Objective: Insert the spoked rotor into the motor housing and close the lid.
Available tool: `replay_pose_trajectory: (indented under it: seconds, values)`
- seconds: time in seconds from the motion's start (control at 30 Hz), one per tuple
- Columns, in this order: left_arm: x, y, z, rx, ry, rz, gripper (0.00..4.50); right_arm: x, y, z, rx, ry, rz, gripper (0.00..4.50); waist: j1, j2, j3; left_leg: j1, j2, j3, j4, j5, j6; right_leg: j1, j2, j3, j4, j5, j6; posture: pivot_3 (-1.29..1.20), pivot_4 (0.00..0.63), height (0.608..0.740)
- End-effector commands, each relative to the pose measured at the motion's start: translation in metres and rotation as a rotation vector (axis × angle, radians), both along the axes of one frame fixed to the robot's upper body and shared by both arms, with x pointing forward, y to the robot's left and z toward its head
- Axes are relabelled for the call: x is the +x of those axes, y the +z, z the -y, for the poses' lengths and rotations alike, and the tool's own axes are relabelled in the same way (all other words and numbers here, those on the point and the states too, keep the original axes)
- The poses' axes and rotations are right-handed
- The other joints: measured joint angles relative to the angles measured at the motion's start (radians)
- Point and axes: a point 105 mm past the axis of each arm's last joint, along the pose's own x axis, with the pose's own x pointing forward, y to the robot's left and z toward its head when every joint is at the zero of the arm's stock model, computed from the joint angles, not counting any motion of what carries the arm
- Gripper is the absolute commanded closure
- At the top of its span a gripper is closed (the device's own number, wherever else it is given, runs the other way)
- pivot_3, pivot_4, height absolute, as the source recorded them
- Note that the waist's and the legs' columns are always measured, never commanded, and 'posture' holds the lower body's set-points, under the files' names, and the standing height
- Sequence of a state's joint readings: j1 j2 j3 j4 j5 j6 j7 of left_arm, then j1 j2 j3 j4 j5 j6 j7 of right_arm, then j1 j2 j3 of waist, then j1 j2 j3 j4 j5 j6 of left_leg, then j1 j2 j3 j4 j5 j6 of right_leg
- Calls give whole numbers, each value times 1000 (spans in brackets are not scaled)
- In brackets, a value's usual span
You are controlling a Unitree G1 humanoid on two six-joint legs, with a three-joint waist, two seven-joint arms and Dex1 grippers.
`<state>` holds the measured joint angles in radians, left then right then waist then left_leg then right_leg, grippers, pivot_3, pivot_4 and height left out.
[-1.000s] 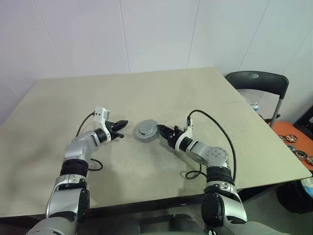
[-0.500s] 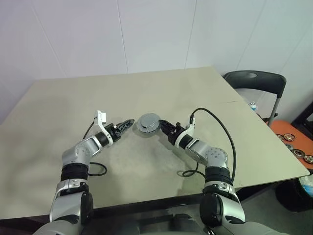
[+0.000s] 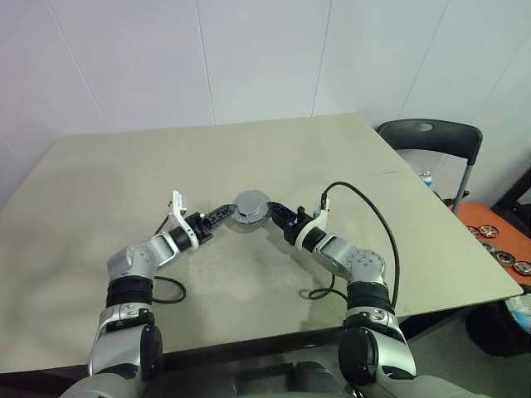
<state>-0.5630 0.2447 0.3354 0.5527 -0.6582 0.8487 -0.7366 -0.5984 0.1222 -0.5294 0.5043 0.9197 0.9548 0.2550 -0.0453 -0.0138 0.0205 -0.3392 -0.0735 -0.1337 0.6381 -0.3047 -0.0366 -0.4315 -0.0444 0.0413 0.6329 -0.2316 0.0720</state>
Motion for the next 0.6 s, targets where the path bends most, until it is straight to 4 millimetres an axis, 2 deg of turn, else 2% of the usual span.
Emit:
replay_pose_trajectory:
  seconds: [0.03, 0.17, 0.3, 0.4, 0.53, 0.6]
  values:
    - [2, 13, 12, -83, -23, 20, 19, 2, 32, -9, 79, 21, 116, 3144, 0, 0, 0, 0, 0, 0, 0, 0, 0, 0, 0, 0, 0, 0, 0, 0, 0, 740]
    - [5, 13, 23, -189, -14, -12, 19, 1, 32, -11, 82, 25, 116, 3144, 1, 0, 0, 0, 0, 0, 2, 0, 0, 1, 0, 0, 0, 1, 1, 0, 0, 740]
    - [14, 4, 27, -278, 50, -73, 19, 1, 33, -12, 83, 32, 119, 3144, 1, 0, 0, 0, 0, 0, 6, 0, 0, 3, 0, 0, 0, 2, 3, 0, 0, 740]
    - [20, 8, 27, -392, 103, -94, 635, 1, 33, -12, 81, 31, 121, 3144, 1, 0, 0, 0, -1, 0, 9, 0, 0, 4, 0, 0, 0, 3, 5, 0, 0, 740]
    - [15, 15, 41, -441, 43, -88, 1949, 0, 32, -13, 77, 35, 118, 3144, 1, 0, 0, 0, -1, 0, 9, 0, 1, 4, 0, 0, 0, 3, 6, 0, 0, 740]
    - [11, 19, 47, -469, 13, -88, 2098, 0, 32, -15, 75, 40, 117, 3144, 1, 0, 0, 0, -1, 0, 9, 0, 1, 4, 0, 0, -1, 3, 6, 0, 0, 740]
